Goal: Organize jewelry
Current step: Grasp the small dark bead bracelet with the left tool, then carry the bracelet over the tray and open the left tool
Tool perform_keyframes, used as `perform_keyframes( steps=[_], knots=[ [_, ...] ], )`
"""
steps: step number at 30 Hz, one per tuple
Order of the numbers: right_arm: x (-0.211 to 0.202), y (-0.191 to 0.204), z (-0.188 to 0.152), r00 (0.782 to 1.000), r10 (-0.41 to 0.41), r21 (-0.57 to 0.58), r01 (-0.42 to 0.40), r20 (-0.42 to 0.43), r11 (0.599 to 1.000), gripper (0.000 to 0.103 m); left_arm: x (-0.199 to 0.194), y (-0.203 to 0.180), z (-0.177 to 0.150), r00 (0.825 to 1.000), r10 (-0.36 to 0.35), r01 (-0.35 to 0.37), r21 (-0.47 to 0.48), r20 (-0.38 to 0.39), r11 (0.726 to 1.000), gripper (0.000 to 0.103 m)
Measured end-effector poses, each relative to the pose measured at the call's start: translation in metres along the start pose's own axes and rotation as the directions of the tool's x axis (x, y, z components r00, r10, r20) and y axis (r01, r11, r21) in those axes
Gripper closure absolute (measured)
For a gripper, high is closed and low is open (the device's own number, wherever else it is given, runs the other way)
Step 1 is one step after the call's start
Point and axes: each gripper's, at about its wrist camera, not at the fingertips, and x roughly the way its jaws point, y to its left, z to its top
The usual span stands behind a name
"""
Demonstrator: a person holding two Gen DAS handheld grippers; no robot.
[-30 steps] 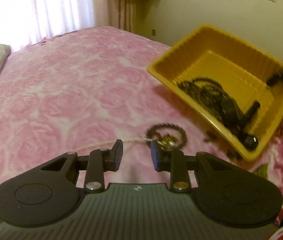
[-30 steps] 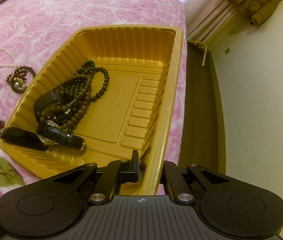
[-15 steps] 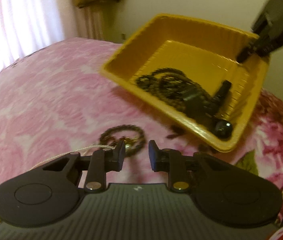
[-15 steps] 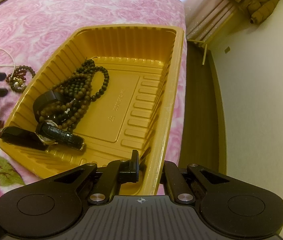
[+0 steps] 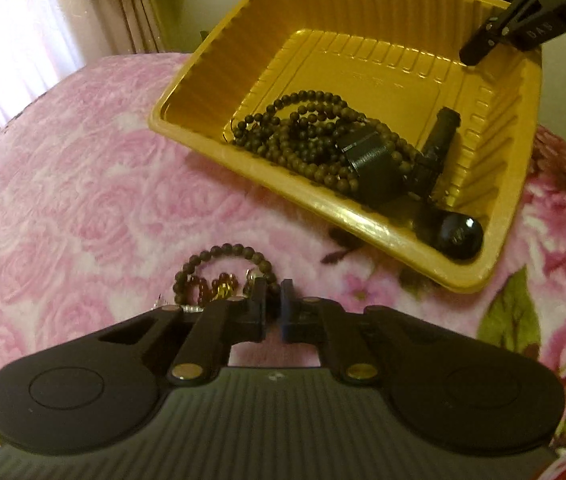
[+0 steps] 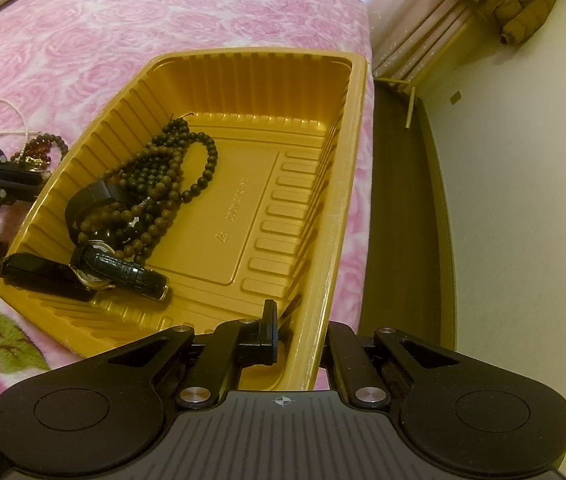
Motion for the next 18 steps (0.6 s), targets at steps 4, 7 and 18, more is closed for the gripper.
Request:
perform_keyframes(
  steps=[4,7,18],
  knots=[
    [0.0,0.0,0.0,1.0,-0.001,-0.003,0.001,0.002,1.0,0.098,-0.025,0.003,-0.009,0.999,-0.02,0.022,-0.058,0.034,0.998,0.098],
    [0.0,0.0,0.0,1.0,-0.001,-0.002,0.001,0.0,1.0,0.098,-0.052,0.012,-0.015,0.996,-0.029,0.041,-0.137,0.084,0.99,0.098],
    [-0.002,0.0,0.0,1.0,-0.009,-0.01,0.009,0.006,1.0,0.098,-0.132,0.06,0.013,0.967,-0.037,0.111,-0.289,0.252,0.951,0.098]
  ],
)
